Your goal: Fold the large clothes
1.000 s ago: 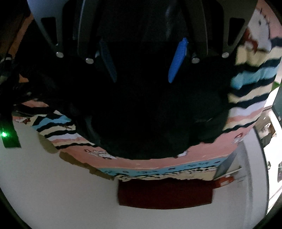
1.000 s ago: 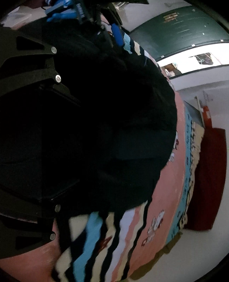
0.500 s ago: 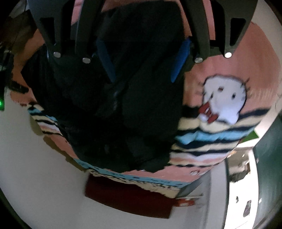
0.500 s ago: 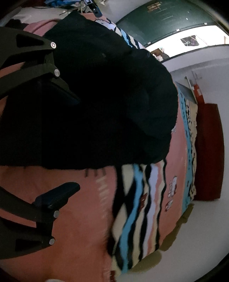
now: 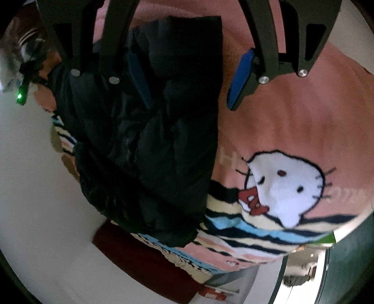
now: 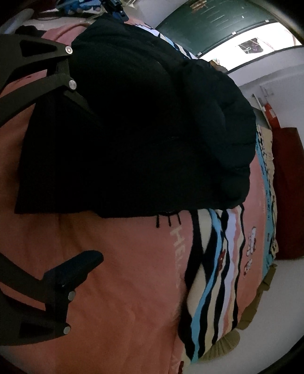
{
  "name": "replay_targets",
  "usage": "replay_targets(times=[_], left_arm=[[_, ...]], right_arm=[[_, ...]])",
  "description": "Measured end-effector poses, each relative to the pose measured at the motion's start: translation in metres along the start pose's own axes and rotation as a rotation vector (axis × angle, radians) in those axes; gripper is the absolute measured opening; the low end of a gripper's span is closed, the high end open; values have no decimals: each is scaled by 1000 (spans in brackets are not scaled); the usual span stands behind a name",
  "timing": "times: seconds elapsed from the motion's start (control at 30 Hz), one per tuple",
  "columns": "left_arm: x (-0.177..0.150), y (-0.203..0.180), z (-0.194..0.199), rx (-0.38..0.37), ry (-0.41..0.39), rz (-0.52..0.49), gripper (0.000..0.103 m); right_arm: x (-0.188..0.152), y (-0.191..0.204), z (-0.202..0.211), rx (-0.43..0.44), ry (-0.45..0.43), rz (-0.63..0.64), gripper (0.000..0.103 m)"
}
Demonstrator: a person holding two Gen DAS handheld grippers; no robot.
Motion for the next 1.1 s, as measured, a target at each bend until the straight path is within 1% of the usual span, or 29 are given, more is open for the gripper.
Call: replay_targets(times=[0.17, 0.3, 0.43, 0.53, 0.73, 0.8, 0.83, 0.9, 0.93, 0.97, 1.0, 1.07, 1.1], left_arm=[[-7, 0, -17, -49, 51, 24, 65], [-16, -5, -31, -131, 105, 48, 65], [-25, -8, -39, -178, 141, 75, 65], [-29, -14, -37, -197, 142, 72, 65], [-38, -17, -30, -220, 130, 122, 65], [-41, -22, -26, -231, 119, 127, 65], [-40, -24, -24, -232, 116, 126, 64], [-39, -29, -23, -228, 105, 118, 64], [-39, -32, -21, -228, 98, 115, 64], [-38, -35, -20, -229, 92, 113, 64], [-37, -39, -19, -229, 84, 108, 63], [-36, -47, -19, -224, 74, 94, 60], [-36, -50, -17, -221, 71, 84, 55]], right_arm=[[-4, -2, -11, 28, 30, -20, 102], [-7, -6, -21, 69, 57, -46, 102], [-10, -6, -33, 116, 99, -60, 102], [-12, -3, -38, 143, 128, -53, 102], [-15, 4, -43, 199, 177, -47, 101], [-14, 4, -43, 217, 182, -50, 97], [-14, 5, -43, 229, 179, -53, 92], [-14, 6, -42, 255, 171, -60, 81], [-14, 8, -42, 273, 166, -67, 72], [-14, 11, -43, 290, 159, -75, 64], [-14, 14, -43, 297, 145, -81, 62], [-14, 21, -43, 317, 128, -83, 48], [-14, 23, -43, 323, 117, -82, 47]])
Point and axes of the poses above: each gripper's, at about its wrist camera, not at the fingertips, and z roughly against the way its jaws point, y to its left, x to its top, the point moved 7 cm from there along -z, roughly the way its jaws point, and after that the axes turned 15 degrees about x, right-handed, at the moved point
